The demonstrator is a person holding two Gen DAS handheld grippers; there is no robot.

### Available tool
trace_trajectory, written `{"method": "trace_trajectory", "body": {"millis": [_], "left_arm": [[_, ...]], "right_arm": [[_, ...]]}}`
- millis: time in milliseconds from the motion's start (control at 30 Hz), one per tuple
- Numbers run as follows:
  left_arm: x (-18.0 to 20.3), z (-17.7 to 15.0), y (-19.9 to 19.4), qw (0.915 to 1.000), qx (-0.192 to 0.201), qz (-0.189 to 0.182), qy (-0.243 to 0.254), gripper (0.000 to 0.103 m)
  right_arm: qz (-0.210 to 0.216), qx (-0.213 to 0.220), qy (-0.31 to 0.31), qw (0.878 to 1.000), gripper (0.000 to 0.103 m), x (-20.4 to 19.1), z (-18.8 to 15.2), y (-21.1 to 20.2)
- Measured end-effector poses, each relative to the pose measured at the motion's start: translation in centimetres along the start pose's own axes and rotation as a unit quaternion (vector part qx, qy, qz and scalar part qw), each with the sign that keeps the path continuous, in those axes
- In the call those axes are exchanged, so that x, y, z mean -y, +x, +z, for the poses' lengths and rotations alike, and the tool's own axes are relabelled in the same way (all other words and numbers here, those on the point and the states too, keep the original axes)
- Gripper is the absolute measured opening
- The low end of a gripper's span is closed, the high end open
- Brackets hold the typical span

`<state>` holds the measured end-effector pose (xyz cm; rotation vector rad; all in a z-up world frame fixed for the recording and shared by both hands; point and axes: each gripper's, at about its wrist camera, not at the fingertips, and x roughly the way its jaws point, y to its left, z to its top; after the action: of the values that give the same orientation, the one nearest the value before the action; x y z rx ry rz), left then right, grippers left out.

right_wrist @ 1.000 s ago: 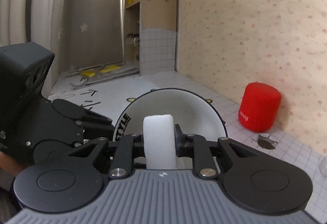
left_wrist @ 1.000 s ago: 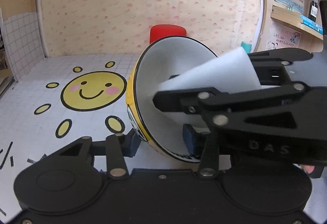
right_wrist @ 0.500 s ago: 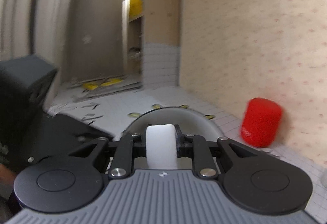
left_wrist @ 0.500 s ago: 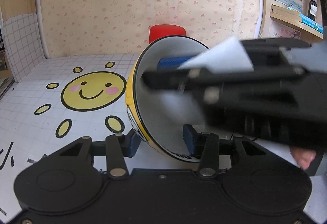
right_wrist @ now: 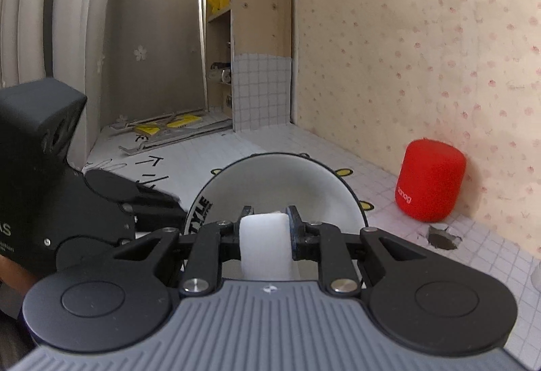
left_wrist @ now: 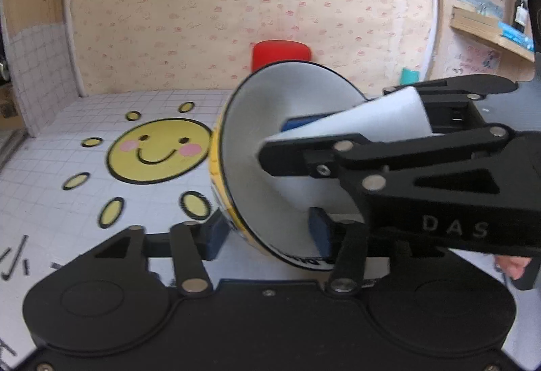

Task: Clean bowl
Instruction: 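Hold the bowl with the left gripper while the right gripper scrubs back and forth inside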

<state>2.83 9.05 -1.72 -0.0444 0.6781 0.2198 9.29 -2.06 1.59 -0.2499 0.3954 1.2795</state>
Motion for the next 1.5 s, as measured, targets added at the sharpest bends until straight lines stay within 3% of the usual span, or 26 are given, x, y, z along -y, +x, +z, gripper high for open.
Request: {"method": "trace_trajectory", "body": {"millis": [167,333,633,800,1033,1500], "left_arm": [[0.1,0.0,-0.1,0.9998,0.005,0.004,0.017,0.065],[-0.4,-0.1,0.2,0.9994,-0.004,-0.033,-0.005,0.048],[0.3,-0.4,0.1,0.9998,0.002,-0.021,-0.004,0.048],[0.2,-0.7,-0.1,0.9997,0.003,-0.024,-0.004,0.048],[-0.1,-0.4,-0.3,0.9996,0.0,-0.027,-0.007,0.048],[0.0,-0.7,-0.6,0.9997,0.006,-0.021,-0.004,0.049]], "right_arm": [[-0.005,-0.002,0.002,1.0,0.022,0.0,0.1,0.1],[-0.009,-0.003,0.004,1.0,0.022,0.0,0.2,0.1],[-0.018,-0.006,0.008,1.0,0.021,0.1,0.3,0.2],[0.009,-0.019,-0.019,1.0,0.022,-0.7,0.2,0.0],[-0.036,-0.022,-0.007,0.999,0.022,0.5,0.1,-0.5],[-0.027,-0.027,-0.002,0.999,0.022,0.7,0.1,-0.5]]}}
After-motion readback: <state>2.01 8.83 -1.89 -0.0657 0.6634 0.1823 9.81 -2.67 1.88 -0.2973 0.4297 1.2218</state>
